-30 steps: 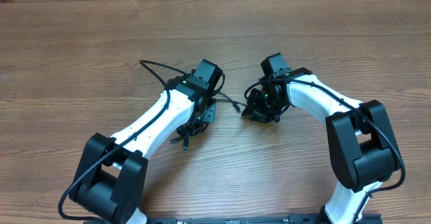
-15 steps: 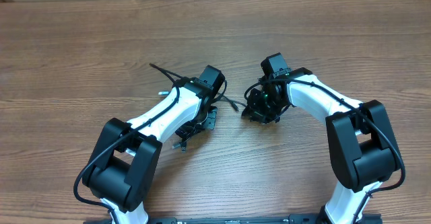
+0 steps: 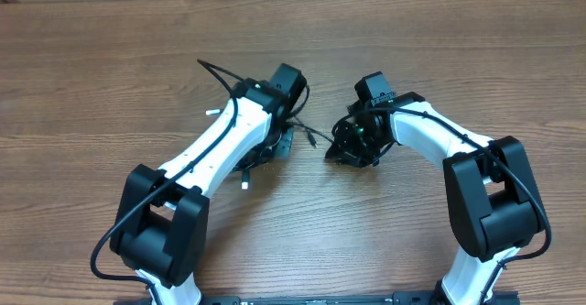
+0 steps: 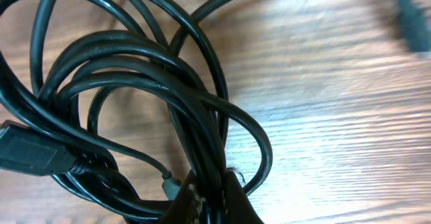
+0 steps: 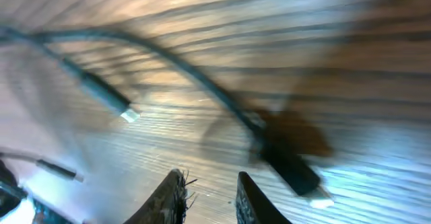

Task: Untangle cables

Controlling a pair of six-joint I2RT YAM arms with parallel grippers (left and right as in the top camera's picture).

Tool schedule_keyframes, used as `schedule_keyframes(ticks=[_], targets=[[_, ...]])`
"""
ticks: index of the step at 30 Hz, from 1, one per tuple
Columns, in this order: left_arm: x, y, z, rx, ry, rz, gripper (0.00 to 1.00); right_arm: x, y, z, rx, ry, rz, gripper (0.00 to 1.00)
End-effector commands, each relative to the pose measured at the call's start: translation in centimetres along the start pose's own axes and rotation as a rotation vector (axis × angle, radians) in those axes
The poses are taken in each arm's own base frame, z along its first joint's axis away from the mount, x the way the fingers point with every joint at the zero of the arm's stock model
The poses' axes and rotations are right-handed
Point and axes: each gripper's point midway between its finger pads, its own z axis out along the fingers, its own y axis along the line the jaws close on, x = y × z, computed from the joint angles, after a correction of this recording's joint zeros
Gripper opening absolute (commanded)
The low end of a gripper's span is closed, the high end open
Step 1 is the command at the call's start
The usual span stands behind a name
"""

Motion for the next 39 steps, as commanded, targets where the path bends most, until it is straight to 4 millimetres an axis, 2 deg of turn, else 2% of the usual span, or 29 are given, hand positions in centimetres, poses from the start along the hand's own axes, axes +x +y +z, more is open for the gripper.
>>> schedule_keyframes(ticks=[1, 4, 10, 16, 20, 25, 29, 34, 39], targets=[[-1.5, -2.9, -1.7, 0.241, -0.009, 0.059, 0.04, 1.2, 3.2, -0.3, -0.168, 0.07, -0.162, 0.24], [-2.3, -3.8, -3.0, 0.434, -0.007, 0.041, 0.04, 1.7, 4.4, -0.7, -0.248, 0.1, -0.202, 0.25], [-3.8, -3.1, -6.4, 0.834, -0.025, -0.026, 0.04, 2.5, 6.3, -1.4, -0.361, 0.14, -0.223, 0.3], [-4.9, -1.2, -9.2, 1.062, -0.123, 0.001, 0.04, 3.6, 9.0, -2.9, -0.544, 0.189, -0.307, 0.38], [-5.3, -0.9, -10.9, 1.183, -0.163, 0.005, 0.04, 3.8, 10.1, -3.7, -0.617, 0.214, -0.299, 0.36], [-5.7, -0.8, -12.0, 1.263, -0.109, -0.114, 0.04, 3.3, 10.7, -3.9, -0.627, 0.23, -0.207, 0.3], [-6.1, -0.7, -11.9, 1.257, -0.069, -0.185, 0.04, 3.3, 10.9, -3.9, -0.628, 0.23, -0.2, 0.3], [-6.1, 0.0, -10.2, 1.16, -0.007, -0.297, 0.04, 3.6, 11.1, -3.7, -0.627, 0.231, -0.223, 0.29], [-5.0, 2.4, -6.1, 0.881, 0.108, -0.524, 0.06, 3.4, 10.5, -3.2, -0.588, 0.208, -0.234, 0.29]])
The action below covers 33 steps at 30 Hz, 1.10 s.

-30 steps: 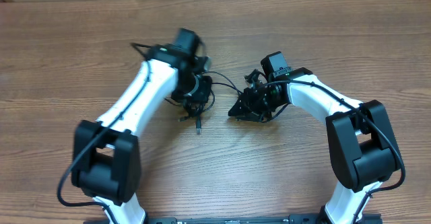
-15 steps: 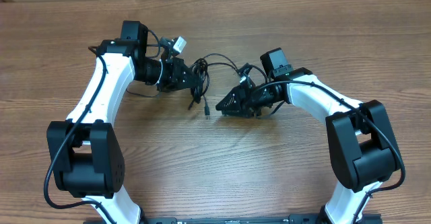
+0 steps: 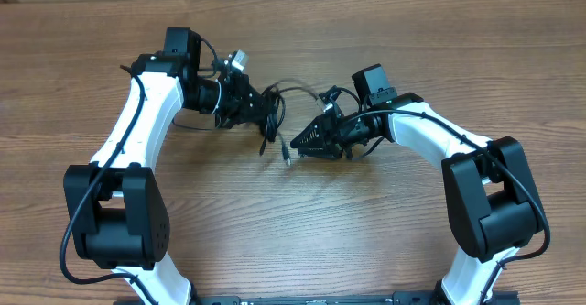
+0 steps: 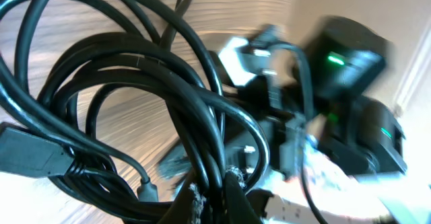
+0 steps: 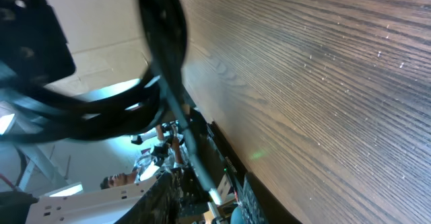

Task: Untangle cables

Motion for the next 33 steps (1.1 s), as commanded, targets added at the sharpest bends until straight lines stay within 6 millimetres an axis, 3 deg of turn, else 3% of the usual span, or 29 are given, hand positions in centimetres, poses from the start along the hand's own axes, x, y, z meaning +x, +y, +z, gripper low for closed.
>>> schedule_keyframes(ticks=[1, 5, 11, 13, 16, 19, 25, 28, 33], targets=[[-1.1, 4.0, -0.9, -0.236, -0.084, -0.222, 0.08, -0.3, -0.3, 0.1, 0.031, -0.011, -0.023, 0.3], [-0.6, 7.1, -1.6, -0.437, -0.132, -0.318, 0.13, -0.6, -1.8, 0.0, 0.114, -0.041, 0.007, 0.3], [-0.1, 7.7, -0.2, -0.598, -0.145, -0.23, 0.12, -0.8, -3.2, -0.2, 0.186, -0.065, 0.031, 0.31], [0.0, 8.2, 0.1, -0.69, -0.161, -0.183, 0.18, -0.9, -3.4, -0.2, 0.2, -0.072, 0.032, 0.31], [-0.1, 9.5, -0.8, -0.881, -0.215, -0.119, 0.35, -0.8, -3.7, -0.3, 0.217, -0.074, 0.031, 0.31], [0.3, 10.6, -2.2, -1.009, -0.252, -0.139, 0.4, -0.7, -3.8, -0.3, 0.222, -0.063, -0.029, 0.41], [1.5, 11.4, -1.6, -1.003, -0.225, -0.195, 0.41, -1.9, -5.4, -0.4, 0.335, -0.139, 0.031, 0.44], [1.7, 12.6, -0.9, -1.0, -0.222, -0.203, 0.41, -2.0, -5.0, 0.5, 0.341, -0.141, -0.001, 0.48], [2.4, 14.1, 1.2, -0.936, -0.193, -0.212, 0.25, -1.5, -3.8, 2.7, 0.332, -0.117, -0.078, 0.59]])
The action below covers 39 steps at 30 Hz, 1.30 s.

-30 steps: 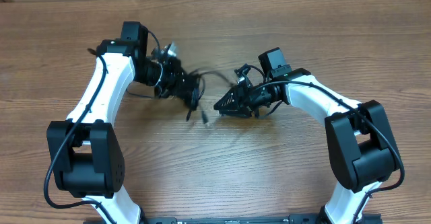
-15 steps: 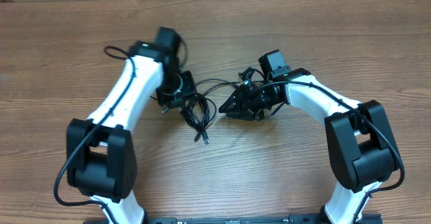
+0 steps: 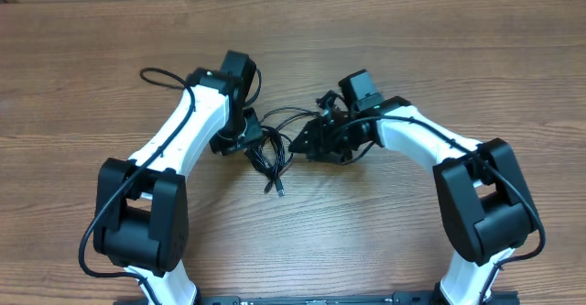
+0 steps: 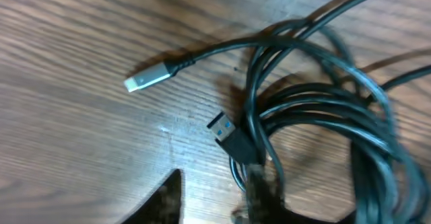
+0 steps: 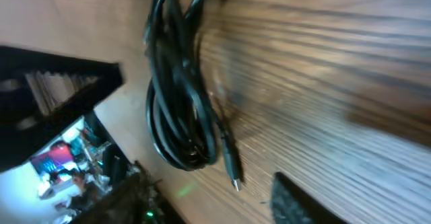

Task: Untangle cables

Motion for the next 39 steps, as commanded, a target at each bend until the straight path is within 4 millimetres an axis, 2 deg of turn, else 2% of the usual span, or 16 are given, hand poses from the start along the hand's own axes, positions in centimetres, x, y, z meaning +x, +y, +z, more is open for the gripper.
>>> schedule_keyframes(ticks=[1, 5, 10, 11, 16, 22, 29, 39], targets=[[1.0, 0.4, 1.6, 0.003, 0.037, -0.015, 0.24, 0.1, 1.1, 1.1, 0.013, -0.005, -0.049, 0.63], [0.6, 0.6, 2.4, 0.027, 0.029, -0.011, 0.21, -0.2, 0.2, 2.1, 0.123, -0.056, -0.05, 0.72], [0.6, -1.0, 2.8, 0.162, 0.055, 0.071, 0.21, -0.5, -0.4, 2.7, 0.213, -0.112, -0.014, 0.7], [0.6, -1.2, 2.9, 0.177, 0.057, 0.078, 0.2, -0.5, -0.3, 2.9, 0.213, -0.116, -0.018, 0.67], [0.6, -1.4, 3.3, 0.196, 0.049, 0.091, 0.15, -0.9, 0.0, 3.0, 0.203, -0.137, 0.006, 0.35], [0.9, -2.6, 3.0, 0.274, 0.062, 0.163, 0.06, -1.0, -0.2, 3.2, 0.203, -0.137, 0.009, 0.27], [0.9, -2.8, 3.0, 0.281, 0.06, 0.168, 0.04, -0.6, -1.6, 4.7, 0.2, -0.093, 0.065, 0.04], [1.7, -3.4, 3.1, 0.278, 0.067, 0.194, 0.04, -0.5, -1.3, 4.9, 0.172, -0.078, 0.066, 0.04]])
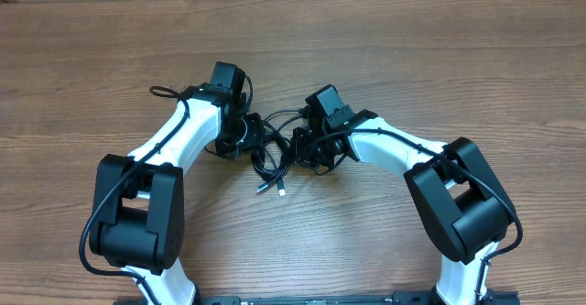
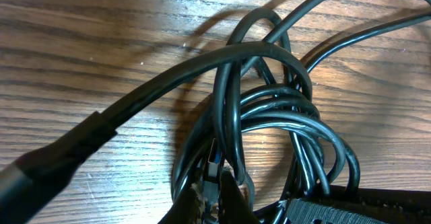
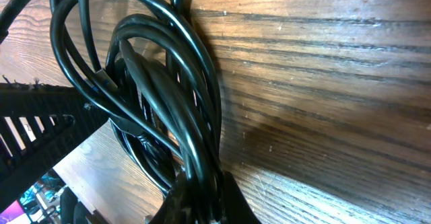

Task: Untangle cables

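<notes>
A tangle of black cables (image 1: pixel 272 156) lies on the wooden table between my two grippers. Two loose plug ends (image 1: pixel 282 193) stick out toward the front. My left gripper (image 1: pixel 245 138) is at the tangle's left side. In the left wrist view my left gripper (image 2: pixel 212 200) is shut on a blue-tongued USB plug (image 2: pixel 214 167) amid the loops (image 2: pixel 269 109). My right gripper (image 1: pixel 302 149) is at the tangle's right side. In the right wrist view my right gripper (image 3: pixel 205 200) is shut on several strands of the bundle (image 3: pixel 168 103).
The bare wooden table (image 1: pixel 412 58) stretches all around the arms. The two grippers stand very close together. The right gripper's ribbed body (image 2: pixel 350 207) shows in the left wrist view, and the left gripper's ribbed finger (image 3: pixel 34 120) shows in the right wrist view.
Both grippers were open beside the cables lying on the table. Now both have moved in closer, and each is shut: the left on a USB plug, the right on bundle strands.
First my left gripper was shut on the bundle at the table's middle, with the right gripper nearby. Then the left held the bundle up further left, with a strand running into the right gripper. Then both were open with the cables on the table, and now both grip again.
</notes>
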Controlling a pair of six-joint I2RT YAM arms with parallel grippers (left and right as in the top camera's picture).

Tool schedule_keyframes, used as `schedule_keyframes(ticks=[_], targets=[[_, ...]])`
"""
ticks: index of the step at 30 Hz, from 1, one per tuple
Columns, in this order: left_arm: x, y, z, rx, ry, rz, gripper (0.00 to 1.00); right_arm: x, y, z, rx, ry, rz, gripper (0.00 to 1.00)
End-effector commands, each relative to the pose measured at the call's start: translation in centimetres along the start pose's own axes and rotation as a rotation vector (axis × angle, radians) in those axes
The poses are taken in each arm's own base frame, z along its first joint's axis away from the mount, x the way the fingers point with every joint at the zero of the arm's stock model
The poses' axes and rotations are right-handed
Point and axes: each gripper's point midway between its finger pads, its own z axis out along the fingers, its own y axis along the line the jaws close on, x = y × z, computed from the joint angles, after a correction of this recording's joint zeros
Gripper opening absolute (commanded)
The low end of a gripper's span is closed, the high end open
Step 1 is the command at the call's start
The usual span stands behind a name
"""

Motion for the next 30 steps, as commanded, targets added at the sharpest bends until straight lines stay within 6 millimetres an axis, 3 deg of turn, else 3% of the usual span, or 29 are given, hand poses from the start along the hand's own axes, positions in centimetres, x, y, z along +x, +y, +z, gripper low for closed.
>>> schedule_keyframes(ticks=[1, 8, 12, 18, 22, 24, 30], targets=[[1.6, -0.5, 1.0, 0.002, 0.047, 0.038, 0.04, -0.2, 0.2, 0.4, -0.008, 0.004, 0.003, 0.04], [3.3, -0.3, 2.8, -0.006, 0.059, 0.046, 0.05, -0.3, 0.3, 0.4, -0.013, 0.002, -0.001, 0.04], [4.7, 0.0, 3.7, -0.02, 0.088, 0.056, 0.04, -0.3, 1.3, 0.4, -0.065, 0.012, -0.039, 0.04], [4.9, -0.3, 2.5, -0.026, 0.126, 0.138, 0.05, -0.2, 3.5, -0.6, -0.221, 0.065, -0.078, 0.04], [6.0, -2.7, 1.8, 0.114, 0.187, 0.241, 0.17, -0.7, 4.8, -2.4, -0.359, 0.102, -0.077, 0.04], [6.5, -3.1, 1.7, 0.144, 0.209, 0.247, 0.21, -1.2, 5.0, -3.2, -0.401, 0.108, -0.063, 0.04], [7.5, -4.2, 0.6, 0.245, 0.269, 0.284, 0.19, -2.3, 4.6, -4.2, -0.429, 0.096, -0.02, 0.04]])
